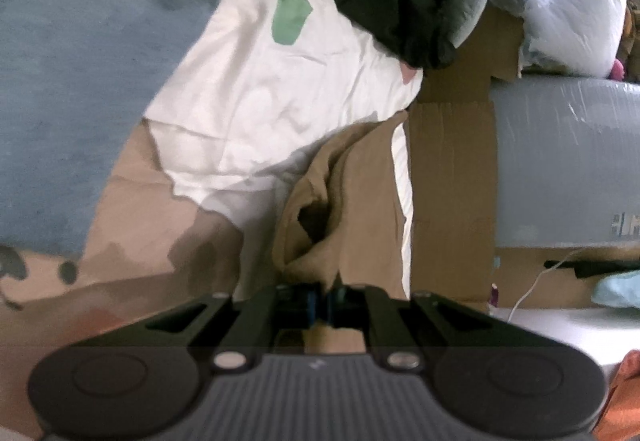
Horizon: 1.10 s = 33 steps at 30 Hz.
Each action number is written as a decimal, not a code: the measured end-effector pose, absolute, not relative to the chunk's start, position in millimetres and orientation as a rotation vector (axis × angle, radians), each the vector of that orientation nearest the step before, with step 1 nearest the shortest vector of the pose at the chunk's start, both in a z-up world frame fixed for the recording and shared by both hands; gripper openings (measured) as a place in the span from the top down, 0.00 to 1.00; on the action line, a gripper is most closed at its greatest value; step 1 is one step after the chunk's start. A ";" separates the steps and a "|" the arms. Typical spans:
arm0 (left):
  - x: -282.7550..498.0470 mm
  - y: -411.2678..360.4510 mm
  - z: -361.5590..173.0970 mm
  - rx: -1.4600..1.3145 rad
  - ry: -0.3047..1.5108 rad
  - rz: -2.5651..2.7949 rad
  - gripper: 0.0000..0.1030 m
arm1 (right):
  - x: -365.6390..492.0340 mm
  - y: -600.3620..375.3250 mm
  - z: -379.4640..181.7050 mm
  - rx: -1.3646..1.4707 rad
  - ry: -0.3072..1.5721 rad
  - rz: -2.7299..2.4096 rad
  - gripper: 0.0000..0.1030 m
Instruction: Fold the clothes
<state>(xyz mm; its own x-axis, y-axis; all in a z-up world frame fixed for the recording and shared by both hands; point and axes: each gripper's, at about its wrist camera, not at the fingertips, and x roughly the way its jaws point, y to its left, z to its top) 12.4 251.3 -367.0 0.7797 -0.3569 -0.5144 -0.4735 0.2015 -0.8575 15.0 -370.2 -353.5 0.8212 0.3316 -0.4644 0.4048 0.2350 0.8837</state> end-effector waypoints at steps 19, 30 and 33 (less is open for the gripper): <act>-21.1 266.1 -350.9 -1.299 0.828 0.060 0.95 | -88.5 -343.1 -375.7 1.391 0.754 -0.092 0.97; -42.6 269.7 -359.4 -1.295 0.865 0.081 0.95 | -107.9 -335.4 -379.1 1.360 0.811 -0.112 0.97; -42.9 269.8 -362.7 -1.269 0.885 0.087 0.95 | -105.8 -333.3 -380.6 1.328 0.837 -0.123 0.96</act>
